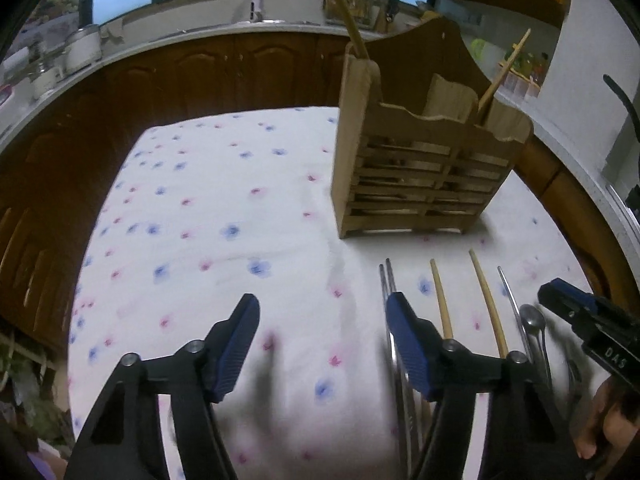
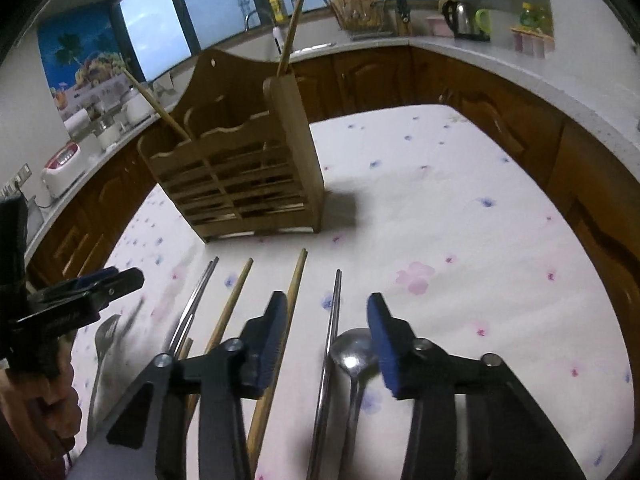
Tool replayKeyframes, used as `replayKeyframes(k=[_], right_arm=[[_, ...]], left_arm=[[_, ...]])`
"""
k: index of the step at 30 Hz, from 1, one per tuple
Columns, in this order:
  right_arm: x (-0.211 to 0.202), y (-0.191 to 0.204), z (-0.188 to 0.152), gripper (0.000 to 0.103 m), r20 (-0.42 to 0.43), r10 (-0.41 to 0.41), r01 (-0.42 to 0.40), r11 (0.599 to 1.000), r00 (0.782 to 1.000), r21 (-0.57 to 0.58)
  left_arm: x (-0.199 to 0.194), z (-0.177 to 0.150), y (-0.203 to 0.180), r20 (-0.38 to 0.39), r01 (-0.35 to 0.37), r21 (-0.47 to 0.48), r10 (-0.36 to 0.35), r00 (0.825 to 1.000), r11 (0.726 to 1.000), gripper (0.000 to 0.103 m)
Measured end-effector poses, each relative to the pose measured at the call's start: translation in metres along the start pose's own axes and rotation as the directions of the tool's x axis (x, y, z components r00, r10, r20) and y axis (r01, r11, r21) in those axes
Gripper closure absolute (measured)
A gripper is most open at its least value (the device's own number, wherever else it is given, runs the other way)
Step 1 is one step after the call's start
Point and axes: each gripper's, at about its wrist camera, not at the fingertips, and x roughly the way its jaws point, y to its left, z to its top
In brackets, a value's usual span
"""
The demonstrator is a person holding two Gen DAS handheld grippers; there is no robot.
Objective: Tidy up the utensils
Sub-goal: 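Close the right tool on a metal chopstick while the left tool grasps metal chopsticks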
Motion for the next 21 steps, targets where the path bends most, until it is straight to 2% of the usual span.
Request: replayKeyframes(k=[3, 11, 14, 21], right_arm=[[0.007, -0.002, 0.003, 0.070, -0.014, 0.003, -0.003, 1.000, 1.000, -0.003], [0.015, -0.008, 0.008, 0.071, -0.029, 0.003, -0.003, 1.000, 1.000, -0.001], [0.020, -0.009, 0.008, 0.071, -0.042, 0.002, -0.002, 1.000, 0.999, -0.002], [0.034, -0.010, 0.007, 0.079, -0.080, -0.004, 0.004, 1.000, 0.997, -0.010]], left_arm=[[0.013, 0.006, -0.007, -0.021, -0.006, 0.030, 0.006, 1.000, 1.000, 0.045], [0.047, 0.012, -0.023, -0.082, -0.018, 0.090, 0.026, 0.996, 0.996, 0.051], [0.057, 0.012, -0.025, -0.108, -0.025, 0.097, 0.035, 0.994, 0.995, 0.056], [0.064, 0.015, -0.026, -0.113, 0.000, 0.105, 0.011, 0.994, 0.994, 0.060]])
